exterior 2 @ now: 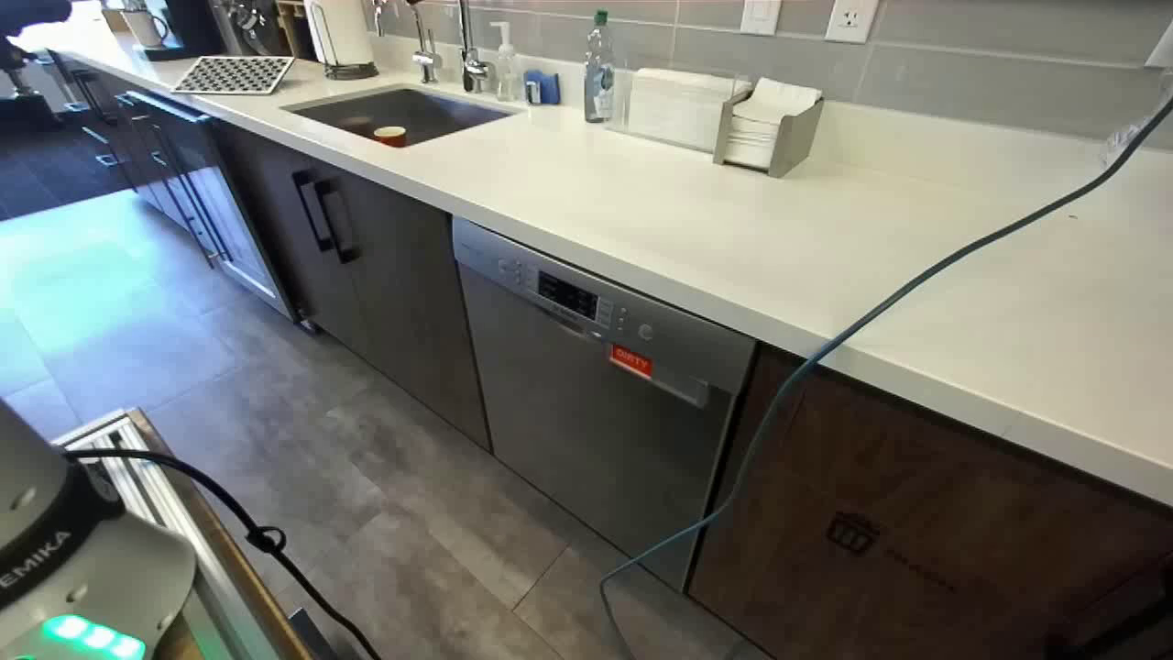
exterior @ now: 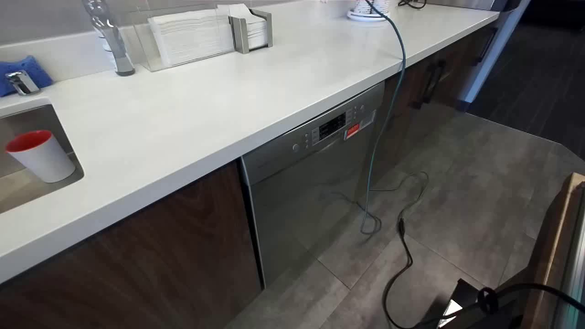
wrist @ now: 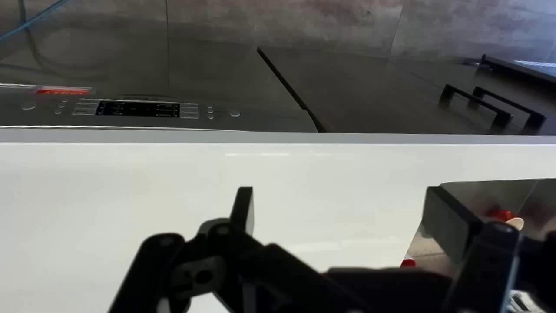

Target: Press a button on the dishwasher

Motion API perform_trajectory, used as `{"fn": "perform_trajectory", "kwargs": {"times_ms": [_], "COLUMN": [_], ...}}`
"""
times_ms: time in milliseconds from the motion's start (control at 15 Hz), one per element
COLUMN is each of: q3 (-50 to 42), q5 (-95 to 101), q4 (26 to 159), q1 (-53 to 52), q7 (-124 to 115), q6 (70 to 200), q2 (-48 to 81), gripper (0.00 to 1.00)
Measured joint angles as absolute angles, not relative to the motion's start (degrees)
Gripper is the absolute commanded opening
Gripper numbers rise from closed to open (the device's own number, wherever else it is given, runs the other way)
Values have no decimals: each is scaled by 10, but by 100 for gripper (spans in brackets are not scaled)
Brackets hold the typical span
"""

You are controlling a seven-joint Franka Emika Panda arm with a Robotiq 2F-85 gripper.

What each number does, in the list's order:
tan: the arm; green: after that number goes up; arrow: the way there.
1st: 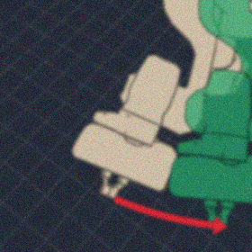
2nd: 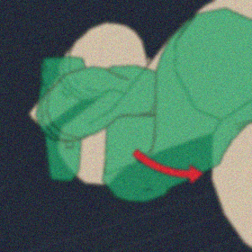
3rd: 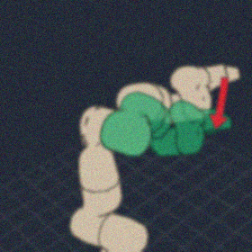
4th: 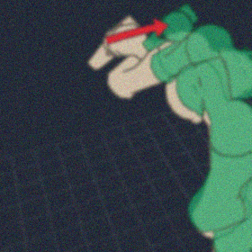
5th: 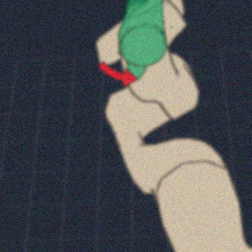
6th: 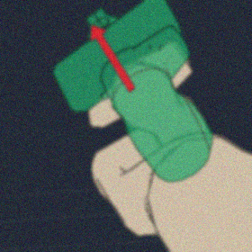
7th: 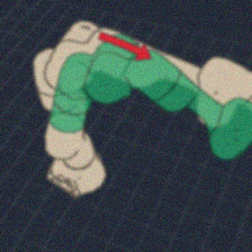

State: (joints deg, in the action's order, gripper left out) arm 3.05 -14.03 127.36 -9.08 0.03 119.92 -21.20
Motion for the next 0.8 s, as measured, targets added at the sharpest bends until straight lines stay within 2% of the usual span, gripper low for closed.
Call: {"fn": "perform_trajectory", "kwargs": {"times_ms": [800], "q3": [30], "q5": [-140], "q4": [1281], "q1": [-86], "q7": [1], "q6": [1200], "q2": [-210], "gripper": [100]}}
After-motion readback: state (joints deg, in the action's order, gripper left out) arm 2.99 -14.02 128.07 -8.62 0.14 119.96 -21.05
